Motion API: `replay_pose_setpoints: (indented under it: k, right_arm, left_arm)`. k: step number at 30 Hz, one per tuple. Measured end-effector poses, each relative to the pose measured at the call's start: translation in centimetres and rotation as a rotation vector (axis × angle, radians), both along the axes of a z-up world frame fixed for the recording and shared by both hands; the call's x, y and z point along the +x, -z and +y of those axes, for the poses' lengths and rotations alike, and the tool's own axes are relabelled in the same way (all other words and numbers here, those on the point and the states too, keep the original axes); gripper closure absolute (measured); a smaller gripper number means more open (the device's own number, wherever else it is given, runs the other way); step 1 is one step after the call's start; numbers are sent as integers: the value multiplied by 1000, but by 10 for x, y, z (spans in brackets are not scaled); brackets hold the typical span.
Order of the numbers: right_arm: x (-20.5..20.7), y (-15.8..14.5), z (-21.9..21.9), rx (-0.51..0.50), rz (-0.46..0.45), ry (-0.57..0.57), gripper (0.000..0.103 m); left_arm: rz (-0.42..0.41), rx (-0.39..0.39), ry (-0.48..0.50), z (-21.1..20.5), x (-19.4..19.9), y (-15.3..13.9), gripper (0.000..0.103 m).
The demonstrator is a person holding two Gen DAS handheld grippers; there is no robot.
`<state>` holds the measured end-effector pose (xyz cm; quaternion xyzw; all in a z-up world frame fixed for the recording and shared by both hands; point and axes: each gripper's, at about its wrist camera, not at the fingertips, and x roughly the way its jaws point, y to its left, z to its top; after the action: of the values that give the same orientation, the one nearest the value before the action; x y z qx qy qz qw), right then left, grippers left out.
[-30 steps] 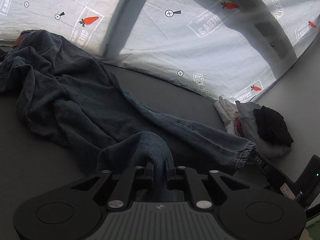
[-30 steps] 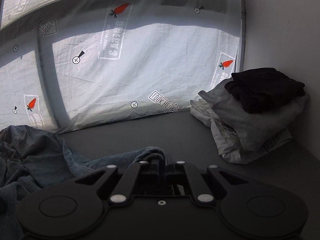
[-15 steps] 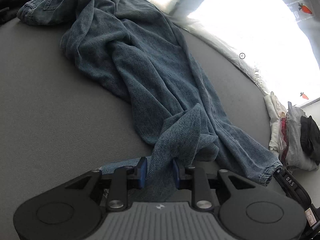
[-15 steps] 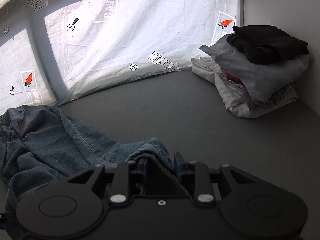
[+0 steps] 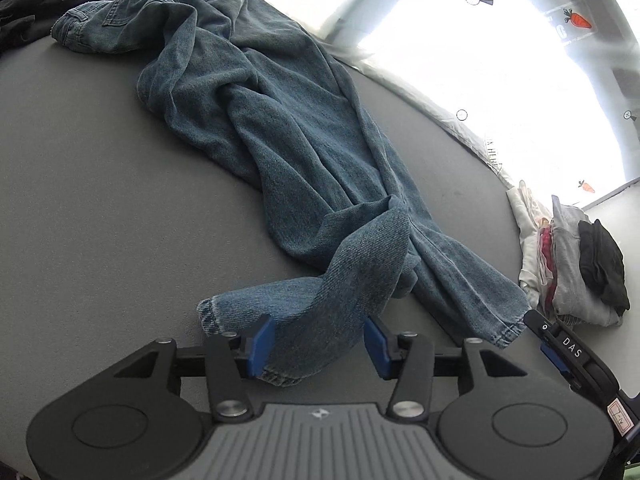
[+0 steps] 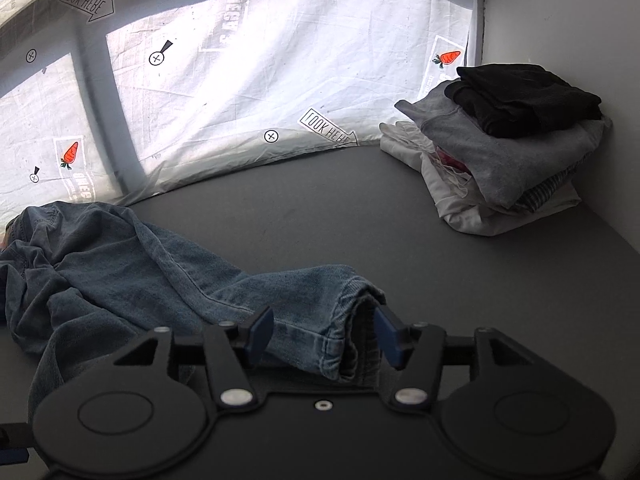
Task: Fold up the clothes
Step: 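Lift the jeans with both tools and pull them out across the table, then grasp a jeans leg with the right tool while the left tool releases the waist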
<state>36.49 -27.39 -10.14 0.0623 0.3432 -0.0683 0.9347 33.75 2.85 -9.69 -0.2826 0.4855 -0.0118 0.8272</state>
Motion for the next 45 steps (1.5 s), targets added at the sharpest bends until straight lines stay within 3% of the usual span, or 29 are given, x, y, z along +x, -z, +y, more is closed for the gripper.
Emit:
replay_pose_setpoints:
  k: [2, 7, 13, 17, 20, 25, 31, 37, 42, 45]
  right_arm:
    - [-6, -2, 2, -2, -2, -8, 44]
    - [-19, -4, 19, -1, 6, -50, 42]
    - [-28, -6, 74, -14, 14, -166, 40]
    - [-30, -13, 116, -34, 4, -242, 39]
    - [-27, -16, 151, -42, -3, -291, 33]
    - [-12, -5, 198, -97, 47, -335, 29]
    - [7, 21, 221, -316, 109, -271, 28]
    - [41, 60, 208, -302, 234, -133, 28]
    - [64, 84, 204, -271, 325, -40, 28]
    - [61, 89, 204, -281, 338, 1, 21]
  left_arm:
    - [-20, 3, -7, 4, -6, -3, 41]
    - [-65, 35, -12, 17, -19, -10, 37]
    - [-26, 49, -47, 53, -28, 3, 32]
    - [22, 61, -106, 99, -29, 13, 32]
    - [34, 73, -160, 136, -28, 15, 32]
    - [42, 79, -293, 205, -27, 23, 29]
    - [78, 89, -424, 270, -10, 38, 27]
    - [78, 68, -463, 318, 39, 49, 24]
    - [45, 5, -449, 346, 104, 59, 24]
    - [32, 20, -426, 347, 126, 63, 24]
